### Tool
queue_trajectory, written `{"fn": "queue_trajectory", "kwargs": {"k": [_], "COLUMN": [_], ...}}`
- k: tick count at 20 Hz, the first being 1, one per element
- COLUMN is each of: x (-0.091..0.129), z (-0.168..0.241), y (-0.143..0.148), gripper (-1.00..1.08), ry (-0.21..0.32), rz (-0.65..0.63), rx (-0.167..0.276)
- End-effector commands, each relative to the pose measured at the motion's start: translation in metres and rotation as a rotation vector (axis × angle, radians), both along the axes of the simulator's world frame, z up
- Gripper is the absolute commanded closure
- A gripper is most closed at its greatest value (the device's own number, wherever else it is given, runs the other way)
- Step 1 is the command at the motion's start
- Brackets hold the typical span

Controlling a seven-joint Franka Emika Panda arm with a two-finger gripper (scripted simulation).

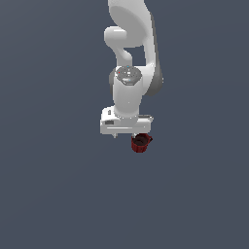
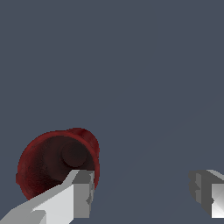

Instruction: Pick up the object and move it to a goal position.

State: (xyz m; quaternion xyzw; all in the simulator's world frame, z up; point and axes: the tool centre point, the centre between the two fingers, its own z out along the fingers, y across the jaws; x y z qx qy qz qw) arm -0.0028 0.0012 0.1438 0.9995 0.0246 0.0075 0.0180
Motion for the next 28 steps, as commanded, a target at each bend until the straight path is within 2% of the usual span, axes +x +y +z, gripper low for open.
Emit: {"fn": "queue_trajectory", "kwargs": {"k": [1,6,11,19,28], "x": [-0.006,-0.024,-0.037,-0.040,-0.040], "z": [-0.009,-0.028,-0.038,-0.044,-0.070], "y": [0.025,0.080,0.111,0.117,0.117], "gripper": [-0.60,-0.60,-0.60,-0.60,-0.60], "ry": [-0.003,-0.014,-0.021,-0.021,-0.022], "rz": [0.047,0.154,0.218,0.230,0.234], "rx": [-0.010,-0.030,-0.038,-0.039,-0.039]}}
